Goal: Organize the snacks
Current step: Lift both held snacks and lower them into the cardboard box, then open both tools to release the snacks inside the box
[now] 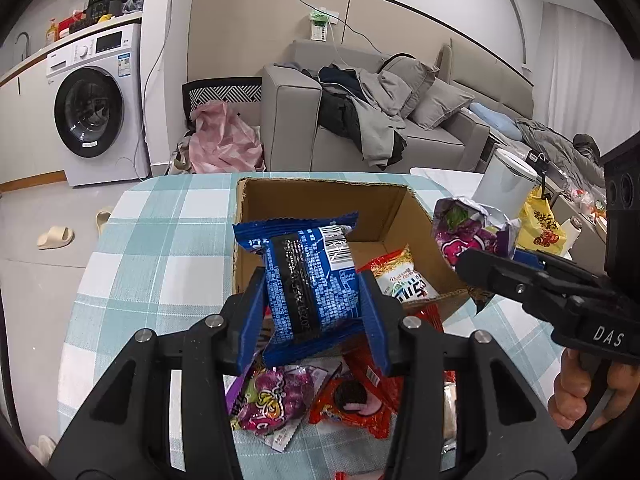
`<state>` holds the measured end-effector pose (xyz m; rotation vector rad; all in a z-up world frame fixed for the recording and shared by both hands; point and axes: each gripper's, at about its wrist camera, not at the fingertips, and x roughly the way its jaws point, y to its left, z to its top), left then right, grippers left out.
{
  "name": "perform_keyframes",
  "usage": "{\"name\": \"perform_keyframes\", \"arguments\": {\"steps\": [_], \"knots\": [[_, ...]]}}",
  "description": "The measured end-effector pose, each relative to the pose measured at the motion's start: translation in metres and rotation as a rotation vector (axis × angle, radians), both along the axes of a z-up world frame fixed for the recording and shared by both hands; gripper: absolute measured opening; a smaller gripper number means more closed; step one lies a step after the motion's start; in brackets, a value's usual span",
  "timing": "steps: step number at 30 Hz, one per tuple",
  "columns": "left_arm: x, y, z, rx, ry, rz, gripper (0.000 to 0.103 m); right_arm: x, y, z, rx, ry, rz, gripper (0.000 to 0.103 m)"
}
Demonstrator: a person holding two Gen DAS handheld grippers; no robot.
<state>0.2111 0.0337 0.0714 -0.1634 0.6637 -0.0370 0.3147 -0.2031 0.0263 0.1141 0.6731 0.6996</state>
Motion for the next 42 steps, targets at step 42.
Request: {"name": "perform_keyframes", "arguments": {"steps": [42], "knots": [[0.065,-0.004,-0.030,0.057,0.054,0.013,0.057,0.073,0.003,-0.028,0.091,0.126,-0.082,0.057]]}}
